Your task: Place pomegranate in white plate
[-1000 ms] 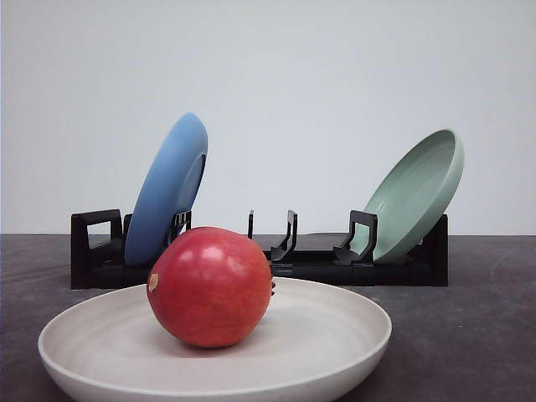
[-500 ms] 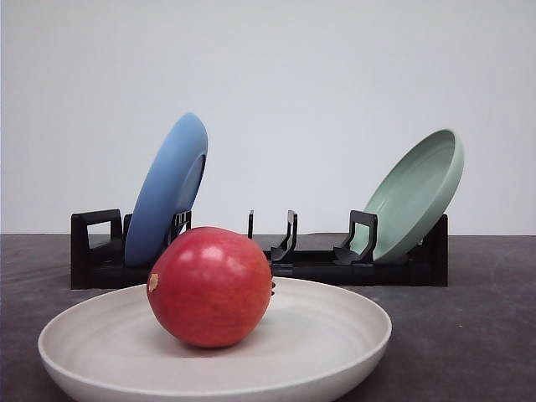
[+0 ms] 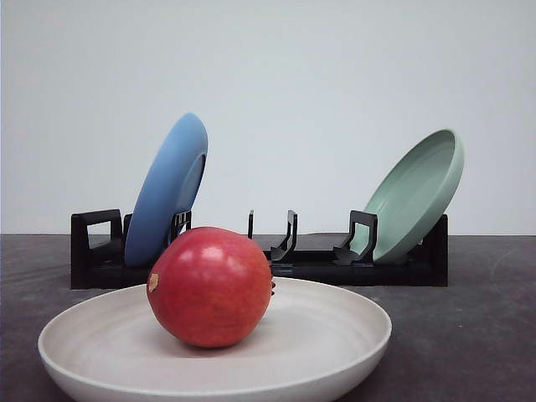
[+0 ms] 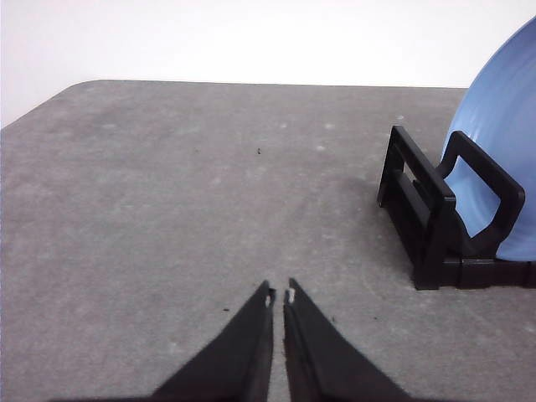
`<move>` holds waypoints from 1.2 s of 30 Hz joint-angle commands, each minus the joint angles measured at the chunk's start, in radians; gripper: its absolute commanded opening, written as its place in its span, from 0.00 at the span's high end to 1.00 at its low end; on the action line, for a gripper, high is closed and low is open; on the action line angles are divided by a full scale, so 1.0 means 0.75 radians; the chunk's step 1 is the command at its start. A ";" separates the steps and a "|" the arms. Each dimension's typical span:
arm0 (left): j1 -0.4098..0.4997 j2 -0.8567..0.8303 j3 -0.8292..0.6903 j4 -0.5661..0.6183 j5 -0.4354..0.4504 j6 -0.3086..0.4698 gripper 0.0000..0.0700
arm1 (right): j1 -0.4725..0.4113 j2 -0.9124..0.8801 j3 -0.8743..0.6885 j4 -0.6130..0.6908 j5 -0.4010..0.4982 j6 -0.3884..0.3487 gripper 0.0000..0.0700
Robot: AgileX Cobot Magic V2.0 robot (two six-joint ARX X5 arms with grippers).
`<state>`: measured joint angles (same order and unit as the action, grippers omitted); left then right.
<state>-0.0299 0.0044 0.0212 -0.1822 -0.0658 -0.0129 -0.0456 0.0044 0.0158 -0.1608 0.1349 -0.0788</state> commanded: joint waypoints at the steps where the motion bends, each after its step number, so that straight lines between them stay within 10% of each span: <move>1: 0.001 -0.002 -0.012 -0.007 -0.006 -0.004 1.00 | 0.001 -0.001 -0.005 0.004 0.005 -0.006 0.96; 36: 0.001 -0.002 -0.012 -0.007 -0.006 -0.004 1.00 | 0.001 -0.001 -0.005 0.004 0.005 -0.006 0.96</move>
<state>-0.0299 0.0044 0.0212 -0.1822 -0.0658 -0.0130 -0.0456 0.0044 0.0158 -0.1608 0.1349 -0.0789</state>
